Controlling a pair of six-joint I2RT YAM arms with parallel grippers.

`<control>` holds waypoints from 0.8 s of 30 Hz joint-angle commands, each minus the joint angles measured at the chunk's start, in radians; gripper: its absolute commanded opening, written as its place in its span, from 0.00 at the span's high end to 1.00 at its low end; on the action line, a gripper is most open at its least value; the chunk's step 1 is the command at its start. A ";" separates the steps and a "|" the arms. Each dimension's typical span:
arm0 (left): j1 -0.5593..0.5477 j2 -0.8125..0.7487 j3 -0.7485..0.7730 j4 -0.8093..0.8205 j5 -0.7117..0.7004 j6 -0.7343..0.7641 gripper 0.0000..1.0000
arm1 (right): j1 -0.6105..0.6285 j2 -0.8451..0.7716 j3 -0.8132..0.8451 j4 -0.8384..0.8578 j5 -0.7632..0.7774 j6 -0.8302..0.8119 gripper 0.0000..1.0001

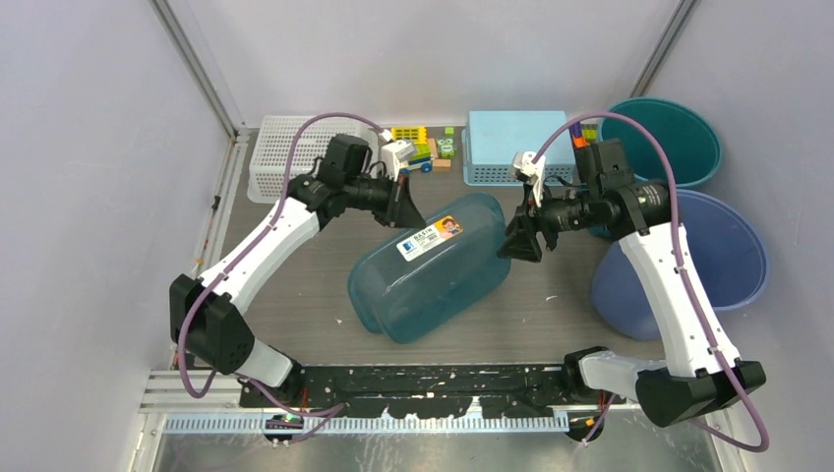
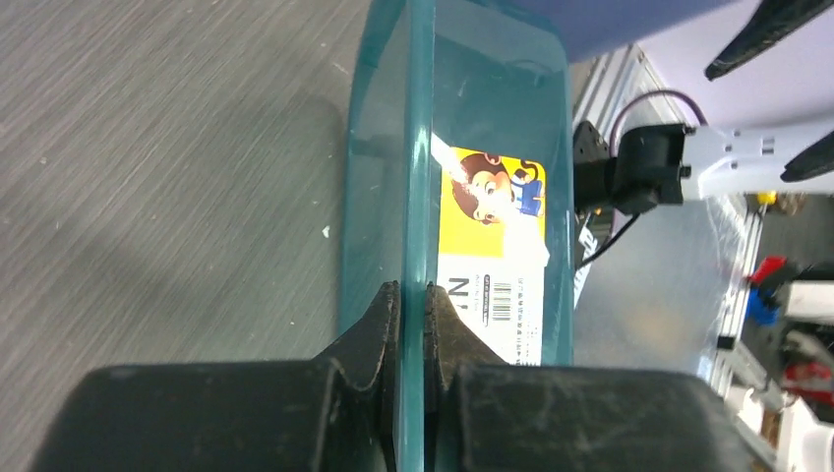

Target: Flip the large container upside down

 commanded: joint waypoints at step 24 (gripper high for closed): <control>0.155 -0.176 -0.282 0.267 -0.301 -0.226 1.00 | -0.038 -0.053 -0.228 0.354 0.167 0.265 0.40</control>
